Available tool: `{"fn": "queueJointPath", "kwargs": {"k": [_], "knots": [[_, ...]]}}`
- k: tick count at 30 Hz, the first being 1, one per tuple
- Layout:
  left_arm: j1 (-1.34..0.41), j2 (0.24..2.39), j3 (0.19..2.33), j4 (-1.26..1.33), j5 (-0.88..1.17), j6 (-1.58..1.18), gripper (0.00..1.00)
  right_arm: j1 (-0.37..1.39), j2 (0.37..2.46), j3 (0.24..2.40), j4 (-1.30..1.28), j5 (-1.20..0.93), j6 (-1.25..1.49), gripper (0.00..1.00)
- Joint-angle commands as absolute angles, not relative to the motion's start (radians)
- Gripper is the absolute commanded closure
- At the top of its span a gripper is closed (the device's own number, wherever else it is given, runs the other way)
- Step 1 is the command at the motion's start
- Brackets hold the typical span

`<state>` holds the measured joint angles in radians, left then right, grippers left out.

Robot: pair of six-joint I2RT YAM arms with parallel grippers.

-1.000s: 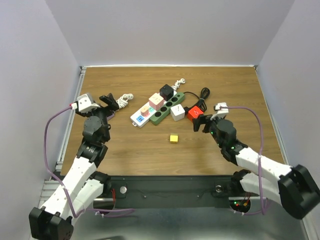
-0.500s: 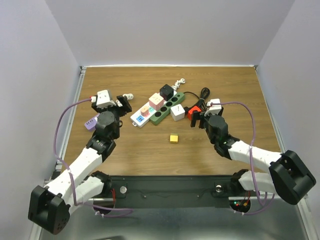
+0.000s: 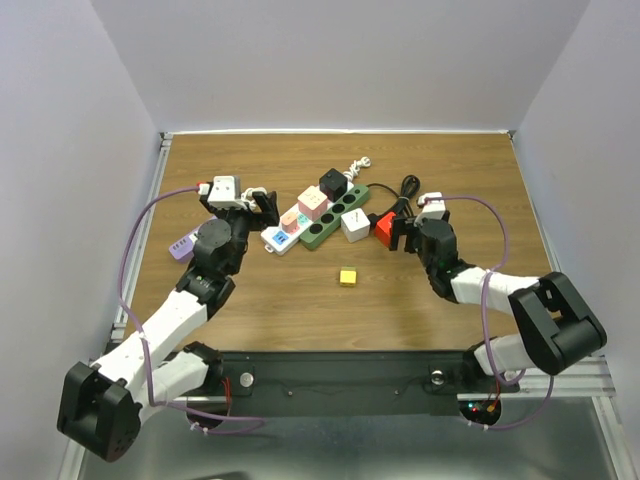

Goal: Insert the plug

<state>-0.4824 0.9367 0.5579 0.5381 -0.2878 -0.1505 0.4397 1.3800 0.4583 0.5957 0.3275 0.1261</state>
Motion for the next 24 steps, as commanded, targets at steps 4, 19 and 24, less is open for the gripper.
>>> {"fn": "queueJointPath", "kwargs": {"k": [4,19,24], "knots": [[-0.485,0.876,0.549,0.615,-0.204,-0.140,0.07,0.436,1.410,0.503,0.703,0.141,0.087,0.00],[-0.486,0.836,0.531,0.615,-0.166,-0.143,0.06,0.436,1.466,0.567,0.670,0.169,0.075,0.00],[-0.486,0.813,0.523,0.611,-0.138,-0.150,0.06,0.434,1.473,0.592,0.601,0.225,0.092,0.00]]}}
